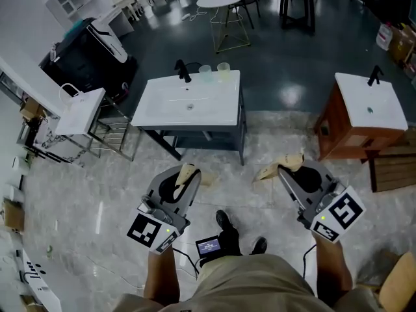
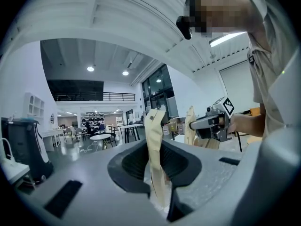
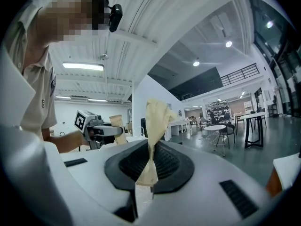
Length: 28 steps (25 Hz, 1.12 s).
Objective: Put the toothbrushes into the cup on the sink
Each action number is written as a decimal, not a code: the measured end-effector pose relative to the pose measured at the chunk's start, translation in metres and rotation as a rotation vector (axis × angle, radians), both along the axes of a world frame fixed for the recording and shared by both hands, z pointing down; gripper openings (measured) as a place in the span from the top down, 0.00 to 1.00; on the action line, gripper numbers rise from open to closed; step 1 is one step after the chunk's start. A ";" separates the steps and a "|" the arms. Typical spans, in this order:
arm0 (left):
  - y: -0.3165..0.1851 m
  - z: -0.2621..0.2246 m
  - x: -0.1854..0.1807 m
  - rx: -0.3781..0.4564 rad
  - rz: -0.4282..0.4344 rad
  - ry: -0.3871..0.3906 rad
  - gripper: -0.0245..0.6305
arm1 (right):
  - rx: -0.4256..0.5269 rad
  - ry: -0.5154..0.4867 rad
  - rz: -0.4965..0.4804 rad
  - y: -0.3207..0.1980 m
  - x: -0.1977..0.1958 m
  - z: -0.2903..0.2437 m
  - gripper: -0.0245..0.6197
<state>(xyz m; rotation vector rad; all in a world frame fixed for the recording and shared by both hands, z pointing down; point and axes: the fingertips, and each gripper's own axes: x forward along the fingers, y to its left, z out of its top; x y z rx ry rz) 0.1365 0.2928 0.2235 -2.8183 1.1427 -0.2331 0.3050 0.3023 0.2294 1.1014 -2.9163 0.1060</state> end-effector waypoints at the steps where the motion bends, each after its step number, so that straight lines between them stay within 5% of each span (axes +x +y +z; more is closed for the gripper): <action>1: -0.010 0.002 -0.001 -0.003 0.002 0.002 0.86 | -0.002 0.002 0.003 -0.009 0.000 0.002 0.92; 18: -0.229 0.002 -0.072 0.018 0.131 0.062 0.86 | -0.009 0.039 0.137 -0.205 -0.076 0.003 0.92; 28: -0.306 0.001 -0.126 0.024 0.173 0.105 0.86 | -0.006 0.071 0.170 -0.283 -0.133 -0.002 0.92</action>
